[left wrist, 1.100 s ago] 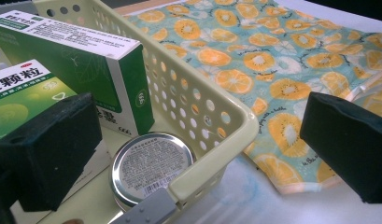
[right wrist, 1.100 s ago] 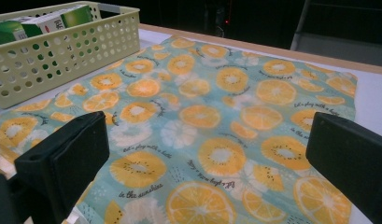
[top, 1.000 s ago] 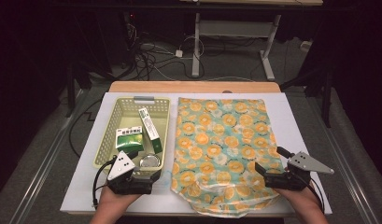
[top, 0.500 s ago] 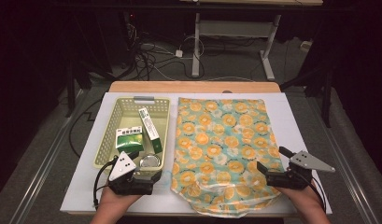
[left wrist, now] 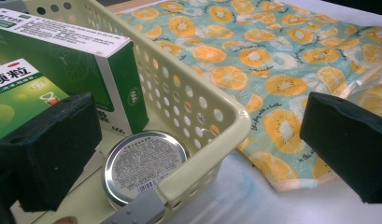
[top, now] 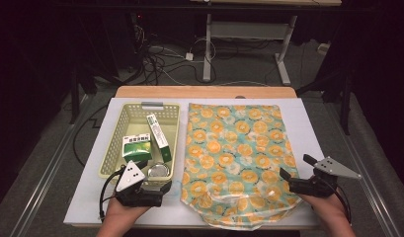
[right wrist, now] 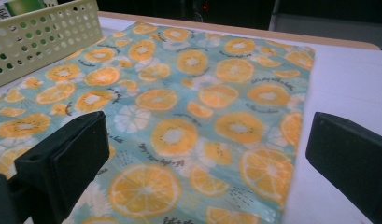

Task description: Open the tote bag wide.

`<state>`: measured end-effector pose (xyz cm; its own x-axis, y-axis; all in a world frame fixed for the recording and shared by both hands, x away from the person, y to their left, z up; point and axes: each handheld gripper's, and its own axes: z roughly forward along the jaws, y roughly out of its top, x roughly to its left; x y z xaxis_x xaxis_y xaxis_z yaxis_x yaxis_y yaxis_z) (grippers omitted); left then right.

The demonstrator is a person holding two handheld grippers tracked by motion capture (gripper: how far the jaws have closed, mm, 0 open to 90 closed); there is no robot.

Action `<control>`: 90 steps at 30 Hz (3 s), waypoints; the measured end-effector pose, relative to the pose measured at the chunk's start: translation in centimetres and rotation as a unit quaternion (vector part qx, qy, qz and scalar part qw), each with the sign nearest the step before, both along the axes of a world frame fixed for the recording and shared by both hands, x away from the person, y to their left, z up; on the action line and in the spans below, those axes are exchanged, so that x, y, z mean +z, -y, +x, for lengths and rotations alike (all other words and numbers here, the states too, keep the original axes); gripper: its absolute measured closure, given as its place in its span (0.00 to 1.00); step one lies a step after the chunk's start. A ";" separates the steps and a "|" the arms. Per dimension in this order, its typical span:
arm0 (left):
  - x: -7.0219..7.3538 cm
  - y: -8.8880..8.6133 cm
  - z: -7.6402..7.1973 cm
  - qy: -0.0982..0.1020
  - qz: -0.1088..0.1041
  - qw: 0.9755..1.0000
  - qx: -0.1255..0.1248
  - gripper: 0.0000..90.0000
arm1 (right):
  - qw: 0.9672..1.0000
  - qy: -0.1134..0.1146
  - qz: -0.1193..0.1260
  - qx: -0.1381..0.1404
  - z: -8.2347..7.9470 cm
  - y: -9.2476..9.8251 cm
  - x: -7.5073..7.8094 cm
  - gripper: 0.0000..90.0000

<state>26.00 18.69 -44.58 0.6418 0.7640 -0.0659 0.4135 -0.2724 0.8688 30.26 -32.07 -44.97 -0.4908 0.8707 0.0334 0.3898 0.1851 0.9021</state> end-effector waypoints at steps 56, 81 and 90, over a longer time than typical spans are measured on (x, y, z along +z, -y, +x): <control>0.4 0.6 -0.5 -0.005 -0.011 1.000 -0.021 0.00 | 0.988 -0.134 -0.026 -0.071 14.0 1.1 -2.0 0.37; 0.8 0.6 -0.5 -0.032 -0.005 0.999 -0.012 0.00 | 0.982 -0.145 -0.096 -0.071 18.2 0.3 -3.5 0.66; 0.8 0.7 -0.4 -0.059 -0.025 0.997 -0.030 0.00 | 0.983 -0.156 -0.088 -0.045 18.1 0.4 -3.4 0.99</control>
<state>25.62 18.04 -43.82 0.6716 0.7186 -0.1808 0.4987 -0.2579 0.8276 48.31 -32.47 -48.34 -0.4016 0.9157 0.0145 0.6638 0.2802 0.6935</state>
